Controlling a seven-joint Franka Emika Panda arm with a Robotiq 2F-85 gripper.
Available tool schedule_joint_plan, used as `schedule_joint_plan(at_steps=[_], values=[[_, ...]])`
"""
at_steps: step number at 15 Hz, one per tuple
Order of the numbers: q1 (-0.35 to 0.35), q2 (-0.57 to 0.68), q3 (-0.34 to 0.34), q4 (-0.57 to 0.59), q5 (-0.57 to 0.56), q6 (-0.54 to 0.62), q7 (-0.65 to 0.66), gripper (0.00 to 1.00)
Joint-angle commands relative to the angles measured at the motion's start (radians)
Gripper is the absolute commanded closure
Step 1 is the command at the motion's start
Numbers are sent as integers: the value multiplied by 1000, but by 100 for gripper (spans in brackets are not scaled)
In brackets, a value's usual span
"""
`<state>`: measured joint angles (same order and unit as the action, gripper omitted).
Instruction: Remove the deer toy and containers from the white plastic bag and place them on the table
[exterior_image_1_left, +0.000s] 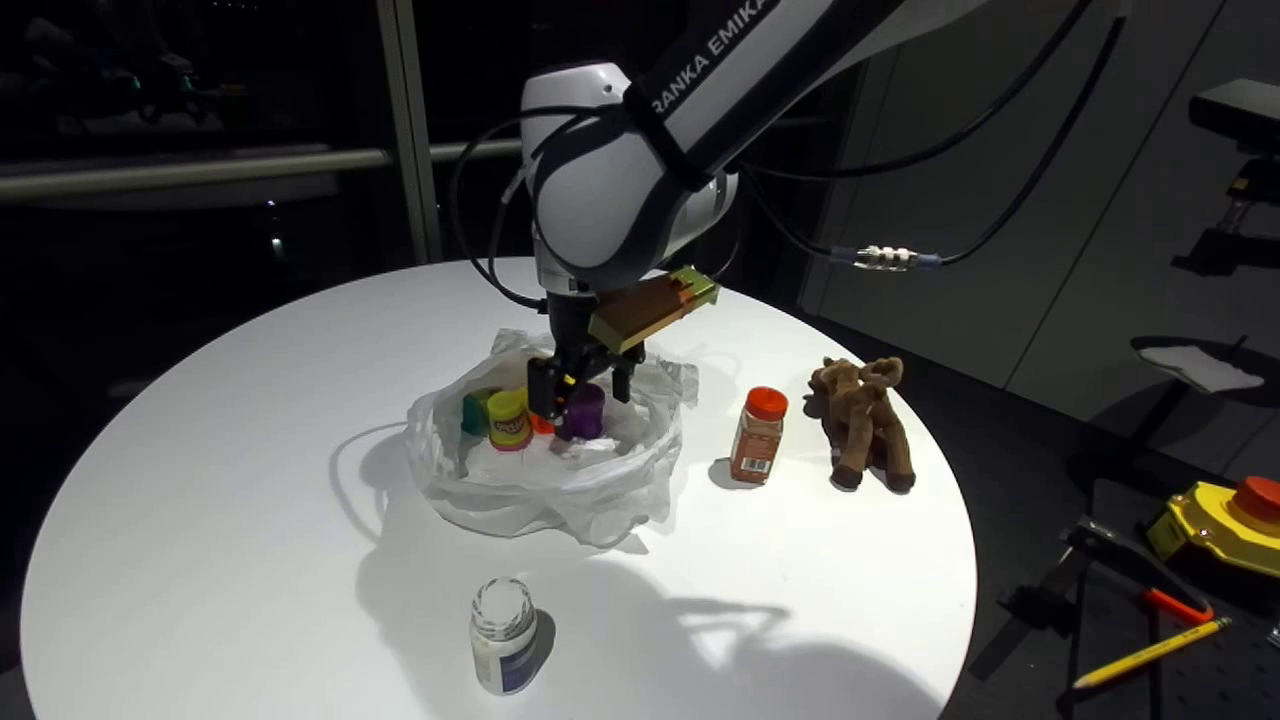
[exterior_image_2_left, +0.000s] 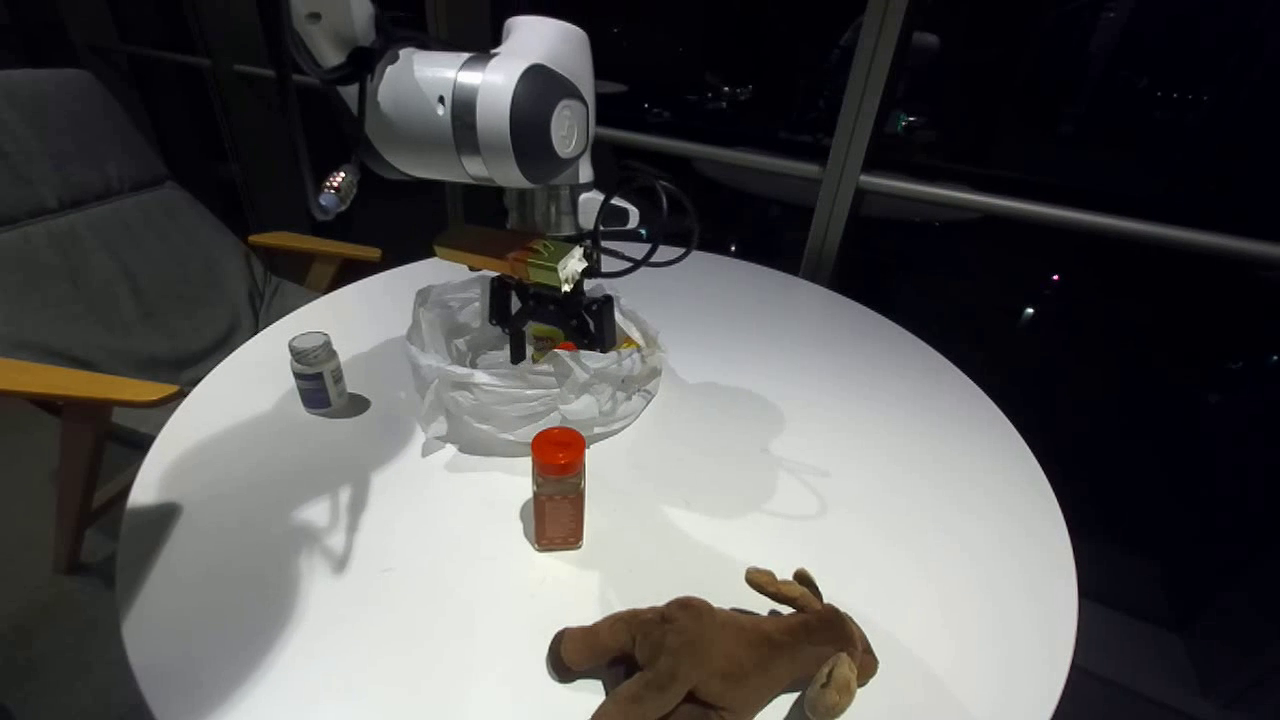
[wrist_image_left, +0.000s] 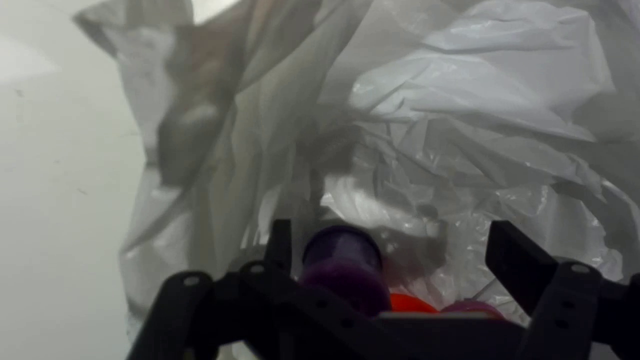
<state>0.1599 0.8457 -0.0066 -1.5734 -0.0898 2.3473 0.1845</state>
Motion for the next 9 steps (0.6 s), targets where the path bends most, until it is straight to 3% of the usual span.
schedule_joint_plan(at_steps=[1,9], values=[[17,39,-22,63,-3,-5,37,0],[34,82,-68,130,-15,4,109,0]])
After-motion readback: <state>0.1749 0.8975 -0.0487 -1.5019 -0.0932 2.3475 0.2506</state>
